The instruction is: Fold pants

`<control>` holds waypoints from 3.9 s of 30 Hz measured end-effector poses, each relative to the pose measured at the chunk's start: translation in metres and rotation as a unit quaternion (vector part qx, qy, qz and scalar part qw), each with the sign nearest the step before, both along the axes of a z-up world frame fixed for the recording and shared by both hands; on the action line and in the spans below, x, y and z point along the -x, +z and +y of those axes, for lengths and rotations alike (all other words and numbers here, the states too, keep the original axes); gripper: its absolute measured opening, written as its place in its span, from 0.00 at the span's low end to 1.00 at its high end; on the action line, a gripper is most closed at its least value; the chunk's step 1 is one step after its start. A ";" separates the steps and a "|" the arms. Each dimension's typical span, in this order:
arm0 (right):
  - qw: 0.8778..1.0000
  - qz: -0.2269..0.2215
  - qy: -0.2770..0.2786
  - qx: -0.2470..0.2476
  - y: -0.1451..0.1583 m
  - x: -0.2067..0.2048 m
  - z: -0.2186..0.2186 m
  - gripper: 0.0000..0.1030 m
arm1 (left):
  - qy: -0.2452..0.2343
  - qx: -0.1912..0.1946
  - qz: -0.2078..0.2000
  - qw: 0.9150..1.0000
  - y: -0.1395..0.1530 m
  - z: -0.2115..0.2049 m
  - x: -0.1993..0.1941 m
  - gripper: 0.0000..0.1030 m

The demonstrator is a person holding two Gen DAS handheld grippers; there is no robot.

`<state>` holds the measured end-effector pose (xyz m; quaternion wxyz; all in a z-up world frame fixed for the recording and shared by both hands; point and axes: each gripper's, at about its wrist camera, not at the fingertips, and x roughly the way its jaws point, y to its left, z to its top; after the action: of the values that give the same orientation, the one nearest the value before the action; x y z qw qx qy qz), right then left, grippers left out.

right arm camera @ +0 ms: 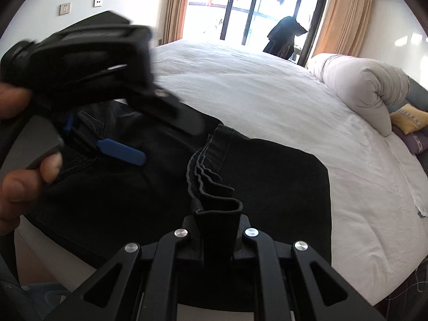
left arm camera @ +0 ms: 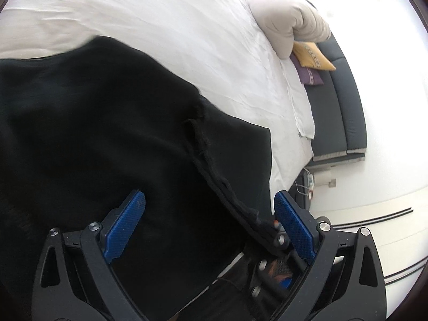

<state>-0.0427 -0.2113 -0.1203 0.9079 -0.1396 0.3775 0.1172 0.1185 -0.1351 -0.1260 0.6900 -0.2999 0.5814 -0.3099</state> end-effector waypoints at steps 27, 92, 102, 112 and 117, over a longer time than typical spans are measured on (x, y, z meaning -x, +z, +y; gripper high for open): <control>0.996 0.006 0.092 0.007 -0.009 -0.009 0.084 0.13 | 0.021 -0.097 -0.042 0.994 -0.007 0.056 0.017 0.13; 0.931 0.194 -0.016 -0.309 -0.058 -0.202 -0.100 0.75 | -0.055 -0.144 -0.155 0.976 -0.013 0.010 0.075 0.14; 0.905 0.145 -0.020 -0.401 -0.021 -0.118 -0.137 0.73 | -0.070 -0.168 -0.179 0.967 -0.003 -0.001 0.098 0.14; 0.901 0.148 -0.036 -0.405 -0.021 -0.108 -0.112 0.62 | -0.046 -0.160 -0.192 0.967 -0.003 0.001 0.113 0.14; 0.883 0.183 -0.035 -0.431 -0.048 -0.142 -0.089 0.74 | 0.014 -0.162 -0.209 0.964 0.022 0.043 0.131 0.23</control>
<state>0.0995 -0.3002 -0.1683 0.7969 0.3030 0.4536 0.2595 -0.0130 -0.0925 -0.1035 0.8397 -0.1211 0.4625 -0.2576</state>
